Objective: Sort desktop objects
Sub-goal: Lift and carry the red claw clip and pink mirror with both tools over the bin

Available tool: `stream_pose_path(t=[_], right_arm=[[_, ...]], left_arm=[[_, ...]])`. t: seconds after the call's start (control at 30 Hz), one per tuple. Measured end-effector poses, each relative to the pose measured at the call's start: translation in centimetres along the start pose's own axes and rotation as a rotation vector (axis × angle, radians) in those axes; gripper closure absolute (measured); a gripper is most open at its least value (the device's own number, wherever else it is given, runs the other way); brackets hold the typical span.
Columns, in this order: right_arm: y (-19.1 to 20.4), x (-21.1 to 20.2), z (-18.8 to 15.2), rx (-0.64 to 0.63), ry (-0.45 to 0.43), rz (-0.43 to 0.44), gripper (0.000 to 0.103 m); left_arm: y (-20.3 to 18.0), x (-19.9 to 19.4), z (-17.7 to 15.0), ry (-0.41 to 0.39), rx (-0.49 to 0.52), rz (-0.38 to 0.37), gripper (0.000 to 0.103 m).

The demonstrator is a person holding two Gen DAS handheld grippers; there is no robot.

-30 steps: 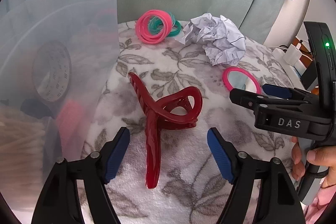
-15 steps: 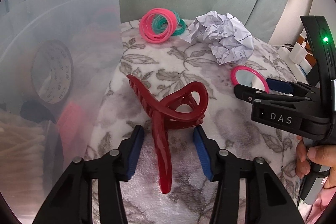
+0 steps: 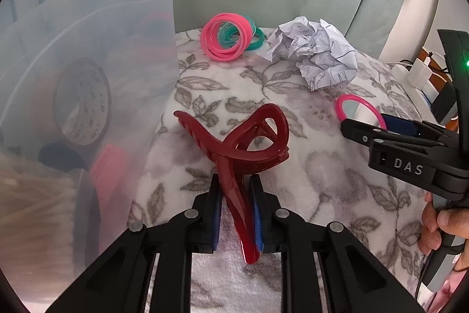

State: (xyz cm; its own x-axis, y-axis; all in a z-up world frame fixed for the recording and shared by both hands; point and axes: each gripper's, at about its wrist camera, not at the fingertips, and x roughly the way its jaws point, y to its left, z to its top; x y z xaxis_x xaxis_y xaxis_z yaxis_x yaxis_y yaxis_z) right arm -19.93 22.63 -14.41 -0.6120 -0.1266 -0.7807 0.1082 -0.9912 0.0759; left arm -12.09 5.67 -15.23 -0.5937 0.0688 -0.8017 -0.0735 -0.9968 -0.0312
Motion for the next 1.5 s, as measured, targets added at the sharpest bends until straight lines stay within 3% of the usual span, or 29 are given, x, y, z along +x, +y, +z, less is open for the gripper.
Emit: stream_pose_path(t=[0.7,1.17,1.5], right_arm=[[-1.8,-6.6,-2.6,0.112,-0.061,0.033,0.029],[-0.2,-13.1,-3.0,0.109,-0.170,0.044,0.029],[1.7,-17.9,-2.6,0.075,-0.269,0.055,0.029]], left_arm=[[-1.9,-4.3,-1.1,-0.053,0.028,-0.035,0.085],[-2.0,-9.3,-1.6,-0.147,0.030,-0.077,0.085],[-1.3,-14.1,-1.5,-0.264,0.026,-0.130,0.085]])
